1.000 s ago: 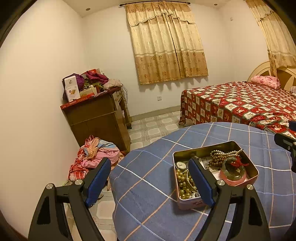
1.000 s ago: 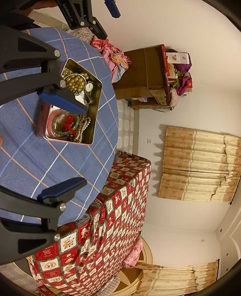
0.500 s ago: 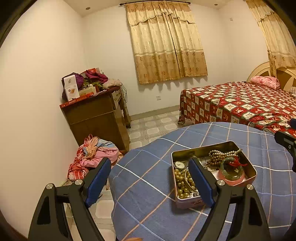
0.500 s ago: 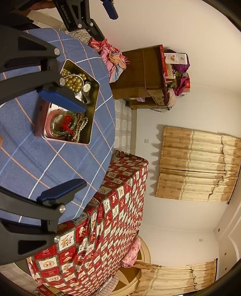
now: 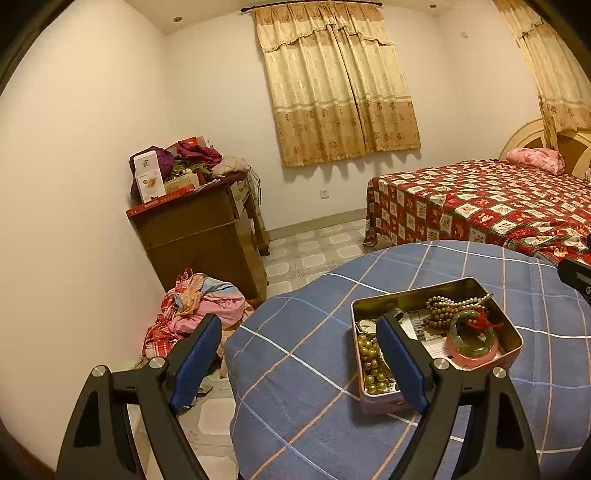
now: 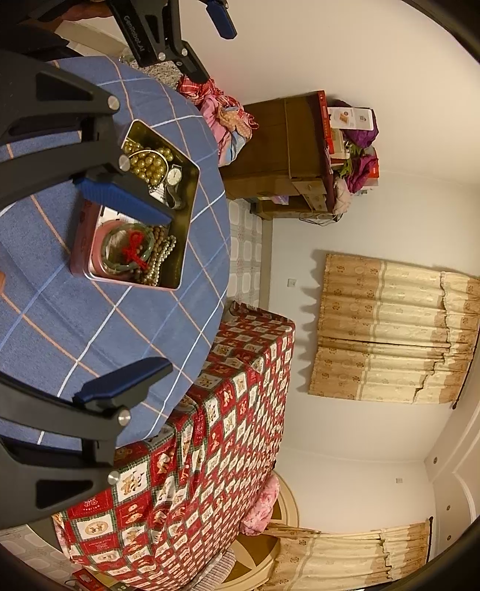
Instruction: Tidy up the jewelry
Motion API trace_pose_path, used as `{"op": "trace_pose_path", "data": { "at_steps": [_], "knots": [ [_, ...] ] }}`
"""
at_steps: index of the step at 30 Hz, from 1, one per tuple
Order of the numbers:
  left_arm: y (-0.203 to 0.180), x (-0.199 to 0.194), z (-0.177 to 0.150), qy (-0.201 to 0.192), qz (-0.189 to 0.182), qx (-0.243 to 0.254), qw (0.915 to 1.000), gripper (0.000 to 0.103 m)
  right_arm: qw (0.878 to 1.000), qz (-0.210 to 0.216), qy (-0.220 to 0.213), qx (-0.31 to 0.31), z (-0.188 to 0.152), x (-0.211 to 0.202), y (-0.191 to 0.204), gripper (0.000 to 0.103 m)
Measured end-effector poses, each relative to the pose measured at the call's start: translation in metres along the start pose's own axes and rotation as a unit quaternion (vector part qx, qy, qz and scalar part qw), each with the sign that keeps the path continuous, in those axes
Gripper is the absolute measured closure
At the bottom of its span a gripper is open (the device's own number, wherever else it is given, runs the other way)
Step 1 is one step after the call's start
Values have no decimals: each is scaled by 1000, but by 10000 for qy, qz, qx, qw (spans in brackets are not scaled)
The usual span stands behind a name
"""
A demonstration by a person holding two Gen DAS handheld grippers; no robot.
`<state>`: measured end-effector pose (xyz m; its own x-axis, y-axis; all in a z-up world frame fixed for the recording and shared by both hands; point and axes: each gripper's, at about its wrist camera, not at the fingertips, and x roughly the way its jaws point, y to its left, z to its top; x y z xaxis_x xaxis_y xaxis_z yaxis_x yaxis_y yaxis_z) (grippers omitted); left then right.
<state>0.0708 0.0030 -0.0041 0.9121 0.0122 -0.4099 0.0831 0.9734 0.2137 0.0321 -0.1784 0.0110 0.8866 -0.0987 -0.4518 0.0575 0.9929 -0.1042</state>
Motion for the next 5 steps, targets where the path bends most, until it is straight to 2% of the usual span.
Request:
{"op": "trace_pose_path", "data": {
  "at_steps": [5],
  "knots": [
    [-1, 0, -1, -35, -11, 13, 10000, 17, 10000, -8, 4, -6, -1, 0, 0, 26]
  ]
}}
